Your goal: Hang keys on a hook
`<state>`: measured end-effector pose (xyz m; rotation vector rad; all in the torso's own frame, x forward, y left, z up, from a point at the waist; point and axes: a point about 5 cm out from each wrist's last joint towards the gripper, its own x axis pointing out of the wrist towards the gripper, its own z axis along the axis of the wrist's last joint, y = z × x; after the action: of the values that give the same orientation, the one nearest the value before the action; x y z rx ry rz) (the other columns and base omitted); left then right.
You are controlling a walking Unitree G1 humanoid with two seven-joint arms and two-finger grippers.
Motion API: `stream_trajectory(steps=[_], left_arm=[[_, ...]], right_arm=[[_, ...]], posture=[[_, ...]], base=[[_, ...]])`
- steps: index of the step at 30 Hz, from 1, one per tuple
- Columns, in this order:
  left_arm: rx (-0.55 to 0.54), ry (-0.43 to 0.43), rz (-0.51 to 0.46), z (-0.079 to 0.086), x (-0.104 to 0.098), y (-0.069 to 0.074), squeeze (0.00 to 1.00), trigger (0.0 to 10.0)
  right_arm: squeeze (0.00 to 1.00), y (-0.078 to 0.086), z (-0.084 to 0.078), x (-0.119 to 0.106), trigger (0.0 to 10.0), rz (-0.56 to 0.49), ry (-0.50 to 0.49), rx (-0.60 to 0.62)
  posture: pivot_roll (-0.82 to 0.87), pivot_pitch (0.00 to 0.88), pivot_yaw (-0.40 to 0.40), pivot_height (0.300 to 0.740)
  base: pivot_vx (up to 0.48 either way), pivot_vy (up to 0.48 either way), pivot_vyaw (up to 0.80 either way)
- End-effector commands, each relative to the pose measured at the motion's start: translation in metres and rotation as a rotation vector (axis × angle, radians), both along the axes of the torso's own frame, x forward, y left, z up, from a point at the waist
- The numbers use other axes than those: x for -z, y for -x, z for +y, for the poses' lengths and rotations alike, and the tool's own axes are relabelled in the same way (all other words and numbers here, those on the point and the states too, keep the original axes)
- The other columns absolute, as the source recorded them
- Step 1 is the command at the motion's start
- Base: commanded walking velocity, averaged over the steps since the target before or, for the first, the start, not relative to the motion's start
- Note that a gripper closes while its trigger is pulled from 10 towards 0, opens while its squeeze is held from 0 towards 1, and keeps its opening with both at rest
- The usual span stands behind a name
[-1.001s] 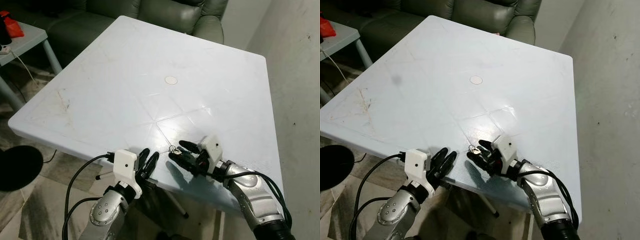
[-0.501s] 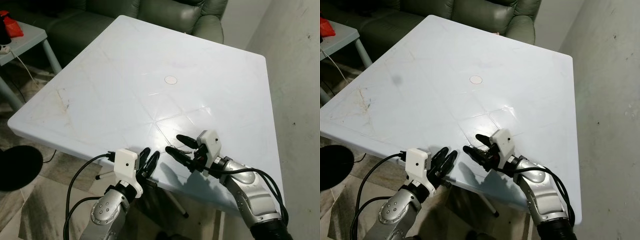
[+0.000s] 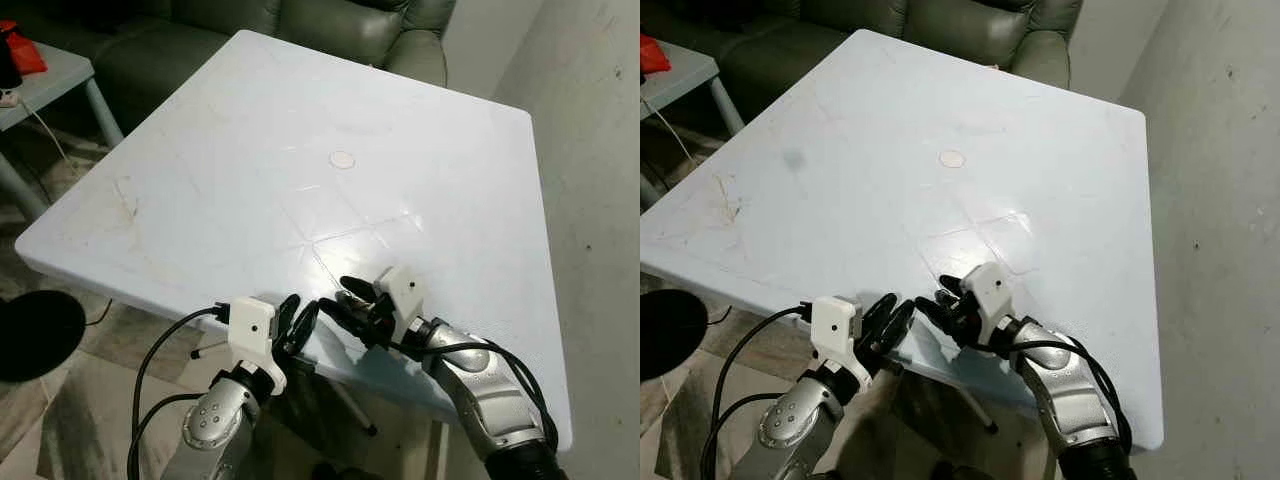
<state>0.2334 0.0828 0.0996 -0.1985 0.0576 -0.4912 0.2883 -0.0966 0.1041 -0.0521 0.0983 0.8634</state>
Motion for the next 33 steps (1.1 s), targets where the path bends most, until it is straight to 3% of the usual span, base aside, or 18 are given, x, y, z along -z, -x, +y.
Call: stream_trajectory(steps=[1, 6, 8, 10, 13, 14, 16, 17, 20, 21, 23, 33], left_arm=[[0.007, 0.011, -0.012, -0.0028, -0.0048, 0.0006, 0.00, 10.0], [0.006, 0.013, -0.012, -0.0032, -0.0050, 0.0008, 0.00, 10.0], [0.005, 0.013, -0.011, -0.0032, -0.0050, 0.0009, 0.00, 10.0], [0.004, 0.015, -0.012, -0.0033, -0.0051, 0.0009, 0.00, 10.0], [0.003, 0.016, -0.011, -0.0033, -0.0051, 0.0008, 0.00, 10.0], [0.003, 0.016, -0.011, -0.0034, -0.0050, 0.0009, 0.00, 10.0], [0.004, 0.017, -0.011, -0.0035, -0.0050, 0.0010, 0.00, 10.0], [0.004, 0.017, -0.011, -0.0037, -0.0051, 0.0014, 0.00, 10.0], [0.004, 0.018, -0.010, -0.0040, -0.0053, 0.0014, 0.00, 10.0], [0.004, 0.019, -0.010, -0.0039, -0.0053, 0.0014, 0.00, 10.0], [0.005, 0.019, -0.010, -0.0039, -0.0052, 0.0015, 0.00, 10.0], [0.005, 0.022, -0.011, -0.0051, -0.0059, 0.0019, 0.00, 10.0]], right_arm=[[0.00, 0.0015, -0.0017, 0.0029, 3.6, 0.007, 0.016, 0.010], [0.00, -0.0004, -0.0039, 0.0028, 3.7, 0.000, 0.032, 0.030], [0.00, -0.0008, -0.0044, 0.0025, 2.8, -0.002, 0.030, 0.030], [0.00, -0.0016, -0.0052, 0.0022, 3.1, -0.003, 0.030, 0.032], [0.00, -0.0022, -0.0058, 0.0020, 2.7, -0.008, 0.035, 0.035], [0.00, -0.0026, -0.0062, 0.0021, 3.8, -0.012, 0.037, 0.037], [0.00, -0.0031, -0.0067, 0.0018, 3.8, -0.018, 0.041, 0.041], [0.00, -0.0036, -0.0071, 0.0014, 1.6, -0.023, 0.042, 0.044], [0.00, -0.0042, -0.0075, 0.0010, 1.3, -0.022, 0.040, 0.048], [0.00, -0.0044, -0.0074, 0.0008, 0.4, -0.025, 0.042, 0.047], [0.00, -0.0047, -0.0076, 0.0009, 0.0, -0.018, 0.036, 0.050], [0.00, -0.0072, -0.0093, -0.0003, 0.0, -0.014, 0.026, 0.063]], posture=[[0.02, 0.175, -0.142, 0.740], [0.02, 0.175, -0.143, 0.740], [0.02, 0.175, -0.143, 0.740], [0.02, 0.175, -0.144, 0.740], [0.02, 0.175, -0.144, 0.740], [0.02, 0.175, -0.144, 0.740], [0.02, 0.175, -0.144, 0.740], [0.02, 0.177, -0.145, 0.740], [0.02, 0.176, -0.146, 0.740], [0.02, 0.177, -0.147, 0.740], [0.02, 0.177, -0.147, 0.740], [0.02, 0.178, -0.147, 0.740]], base=[[0.000, 0.000, 0.00], [0.000, 0.000, 0.00], [0.000, 0.000, 0.00], [0.000, 0.000, 0.00], [0.000, 0.000, 0.00], [0.000, 0.000, 0.00], [0.000, 0.000, 0.00], [0.000, 0.000, 0.00], [0.000, 0.000, 0.00], [0.000, 0.000, 0.00], [0.000, 0.000, 0.00], [0.000, 0.000, 0.00]])
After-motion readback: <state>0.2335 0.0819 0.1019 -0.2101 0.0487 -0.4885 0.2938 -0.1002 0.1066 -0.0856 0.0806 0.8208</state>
